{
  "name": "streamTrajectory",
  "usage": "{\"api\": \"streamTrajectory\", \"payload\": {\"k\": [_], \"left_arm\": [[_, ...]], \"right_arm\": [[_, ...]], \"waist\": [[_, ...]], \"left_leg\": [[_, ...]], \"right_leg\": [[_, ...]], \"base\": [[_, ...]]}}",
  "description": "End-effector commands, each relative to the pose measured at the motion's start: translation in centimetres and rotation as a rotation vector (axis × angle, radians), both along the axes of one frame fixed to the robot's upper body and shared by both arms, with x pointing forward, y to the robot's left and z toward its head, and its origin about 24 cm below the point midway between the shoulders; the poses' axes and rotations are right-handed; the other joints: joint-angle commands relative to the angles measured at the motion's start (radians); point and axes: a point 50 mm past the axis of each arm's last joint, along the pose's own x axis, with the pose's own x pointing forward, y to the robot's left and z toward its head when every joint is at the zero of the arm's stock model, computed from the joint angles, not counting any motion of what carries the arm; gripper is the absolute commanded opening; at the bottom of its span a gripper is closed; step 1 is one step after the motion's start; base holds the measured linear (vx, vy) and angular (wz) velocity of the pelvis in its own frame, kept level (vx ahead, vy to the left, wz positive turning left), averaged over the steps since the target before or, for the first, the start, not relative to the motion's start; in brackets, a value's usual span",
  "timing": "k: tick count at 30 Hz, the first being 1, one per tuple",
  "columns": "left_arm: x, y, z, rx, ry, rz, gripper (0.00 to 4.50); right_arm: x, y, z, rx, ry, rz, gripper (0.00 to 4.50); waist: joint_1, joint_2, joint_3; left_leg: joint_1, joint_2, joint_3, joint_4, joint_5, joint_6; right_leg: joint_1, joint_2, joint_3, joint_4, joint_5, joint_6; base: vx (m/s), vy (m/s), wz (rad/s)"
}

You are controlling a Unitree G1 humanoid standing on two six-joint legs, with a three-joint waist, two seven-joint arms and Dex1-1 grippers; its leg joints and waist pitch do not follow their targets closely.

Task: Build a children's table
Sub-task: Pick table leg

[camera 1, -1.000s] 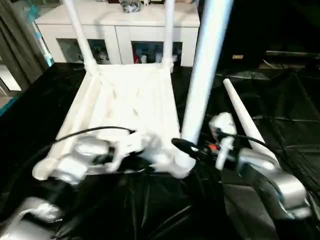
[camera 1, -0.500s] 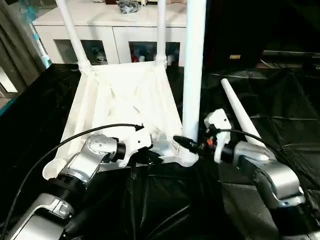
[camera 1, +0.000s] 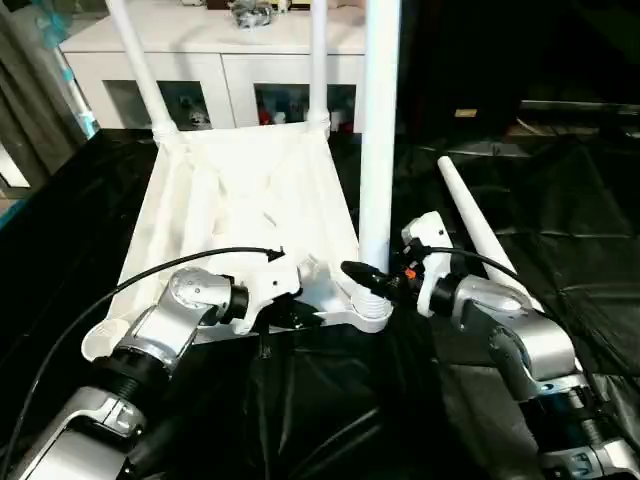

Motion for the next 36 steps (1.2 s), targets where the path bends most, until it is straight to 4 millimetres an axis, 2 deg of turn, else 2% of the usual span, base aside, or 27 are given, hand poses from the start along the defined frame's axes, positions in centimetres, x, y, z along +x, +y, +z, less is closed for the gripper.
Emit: {"api": "streamTrajectory", "payload": {"k": [1,2,3,6,7,8,9,10,12,14,15,17,18,20,22,24,28,29,30,36], "left_arm": [[0.5,0.4,0.7,-0.015,-0.035,0.021,0.0],[0.5,0.4,0.7,-0.015,-0.034,0.021,0.0],[0.5,0.4,0.7,-0.015,-0.034,0.021,0.0],[0.6,0.4,0.8,-0.015,-0.036,0.022,0.0],[0.6,0.4,0.8,-0.015,-0.037,0.022,0.0],[0.6,0.4,0.8,-0.016,-0.037,0.022,0.0],[0.6,0.5,0.8,-0.015,-0.038,0.023,0.0],[0.6,0.5,0.8,-0.015,-0.038,0.023,0.0],[0.8,0.5,0.9,-0.014,-0.042,0.026,0.0],[0.8,0.5,0.9,-0.014,-0.043,0.027,0.0],[0.9,0.5,0.9,-0.016,-0.047,0.029,0.0],[0.9,0.4,1.0,-0.016,-0.048,0.029,0.0],[1.0,0.4,1.0,-0.017,-0.051,0.031,0.0],[1.1,0.3,1.0,-0.018,-0.052,0.032,0.0],[1.2,0.3,1.1,-0.018,-0.054,0.032,0.0],[1.3,0.3,1.1,-0.019,-0.059,0.033,0.0],[1.4,0.3,1.2,-0.02,-0.062,0.035,0.0],[1.5,0.2,1.2,-0.02,-0.064,0.037,0.0],[1.6,0.2,1.2,-0.021,-0.065,0.038,0.0],[1.7,0.2,1.2,-0.019,-0.065,0.038,0.0]], "right_arm": [[-0.2,-0.4,-1.1,0.033,0.047,-0.029,1.9],[-0.3,-0.5,-1.2,0.043,0.05,-0.035,1.9],[-0.3,-0.6,-1.3,0.045,0.051,-0.038,1.9],[-0.6,-1.0,-2.1,0.072,0.062,-0.069,1.9],[-0.7,-1.1,-2.3,0.079,0.066,-0.076,1.9],[-0.8,-1.2,-2.5,0.088,0.07,-0.087,1.9],[-0.9,-1.3,-2.8,0.094,0.073,-0.096,1.89],[-1.0,-1.3,-2.9,0.099,0.074,-0.101,1.89],[-1.4,-1.6,-3.6,0.138,0.081,-0.132,1.89],[-1.6,-1.6,-3.8,0.156,0.082,-0.139,1.89],[-1.9,-1.7,-4.2,0.181,0.081,-0.153,1.89],[-2.0,-1.7,-4.3,0.188,0.081,-0.159,1.89],[-2.3,-1.9,-4.9,0.21,0.087,-0.188,1.89],[-2.3,-2.0,-5.2,0.213,0.09,-0.197,1.89],[-2.6,-2.0,-5.5,0.211,0.09,-0.207,1.89],[-2.9,-2.1,-5.9,0.194,0.076,-0.211,1.89],[-3.1,-2.2,-6.0,0.18,0.066,-0.21,1.89],[-3.3,-2.3,-6.3,0.165,0.055,-0.214,1.89],[-3.3,-2.3,-6.4,0.158,0.051,-0.218,1.89],[-3.4,-2.1,-6.0,0.064,-0.006,-0.164,1.89]], "waist": [[0.005,-0.005,-0.064],[0.006,-0.005,-0.065],[0.007,0.001,-0.065],[0.006,-0.002,-0.066],[0.007,0.004,-0.066],[0.005,0.0,-0.064],[0.006,0.008,-0.064],[0.005,0.005,-0.064],[0.006,0.014,-0.065],[0.004,0.01,-0.065],[0.005,0.018,-0.065],[0.005,0.015,-0.065],[0.004,0.021,-0.065],[0.005,0.023,-0.064],[0.002,0.022,-0.063],[0.002,0.028,-0.062],[0.0,0.026,-0.063],[-0.001,0.033,-0.063],[-0.002,0.031,-0.062],[-0.006,0.034,-0.061]], "left_leg": [[0.02,0.059,-0.034,-0.066,-0.228,0.005],[0.02,0.059,-0.033,-0.065,-0.23,0.006],[0.021,0.059,-0.035,-0.066,-0.23,0.006],[0.02,0.06,-0.035,-0.067,-0.236,0.005],[0.021,0.06,-0.035,-0.067,-0.239,0.006],[0.02,0.059,-0.035,-0.068,-0.244,0.004],[0.022,0.06,-0.036,-0.069,-0.252,0.002],[0.022,0.061,-0.035,-0.07,-0.256,0.001],[0.022,0.06,-0.037,-0.07,-0.269,0.0],[0.022,0.06,-0.037,-0.072,-0.278,0.0],[0.022,0.06,-0.038,-0.071,-0.285,-0.001],[0.022,0.061,-0.038,-0.071,-0.287,-0.001],[0.022,0.059,-0.038,-0.072,-0.292,-0.002],[0.025,0.061,-0.04,-0.074,-0.311,-0.006],[0.026,0.061,-0.041,-0.076,-0.335,-0.012],[0.025,0.061,-0.042,-0.078,-0.344,-0.014],[0.024,0.06,-0.042,-0.078,-0.343,-0.006],[0.025,0.061,-0.042,-0.078,-0.35,-0.007],[0.025,0.061,-0.042,-0.078,-0.353,-0.007],[0.027,0.061,-0.044,-0.082,-0.38,-0.01]], "right_leg": [[0.03,-0.097,0.053,-0.097,-0.198,-0.216],[0.029,-0.098,0.053,-0.098,-0.197,-0.217],[0.029,-0.097,0.053,-0.097,-0.195,-0.218],[0.03,-0.098,0.052,-0.096,-0.185,-0.22],[0.029,-0.098,0.052,-0.096,-0.185,-0.222],[0.029,-0.097,0.051,-0.098,-0.191,-0.222],[0.027,-0.098,0.052,-0.098,-0.197,-0.222],[0.028,-0.097,0.052,-0.099,-0.197,-0.221],[0.027,-0.099,0.052,-0.098,-0.188,-0.224],[0.028,-0.097,0.051,-0.1,-0.195,-0.225],[0.028,-0.099,0.051,-0.1,-0.208,-0.223],[0.027,-0.1,0.052,-0.102,-0.21,-0.223],[0.026,-0.098,0.051,-0.102,-0.21,-0.222],[0.025,-0.1,0.051,-0.104,-0.23,-0.222],[0.023,-0.099,0.05,-0.106,-0.25,-0.218],[0.024,-0.1,0.05,-0.107,-0.256,-0.216],[0.023,-0.101,0.051,-0.11,-0.28,-0.208],[0.021,-0.101,0.05,-0.112,-0.291,-0.202],[0.021,-0.101,0.051,-0.113,-0.292,-0.201],[0.018,-0.101,0.05,-0.118,-0.34,-0.188]], "base": [[0.0,0.0,0.0],[0.0,0.0,0.0],[0.0,0.0,0.0],[0.0,0.0,0.0],[0.0,0.0,0.0],[0.0,0.0,0.0],[0.0,0.0,0.0],[0.0,0.0,0.0],[0.0,0.0,0.0],[0.0,0.0,0.0],[0.0,0.0,0.0],[0.0,0.0,0.0],[0.0,0.0,0.0],[0.0,0.0,0.0],[0.0,0.0,0.0],[0.0,0.0,0.0],[0.0,0.0,0.0],[0.0,0.0,0.0],[0.0,0.0,0.0],[0.0,0.0,0.0]]}}
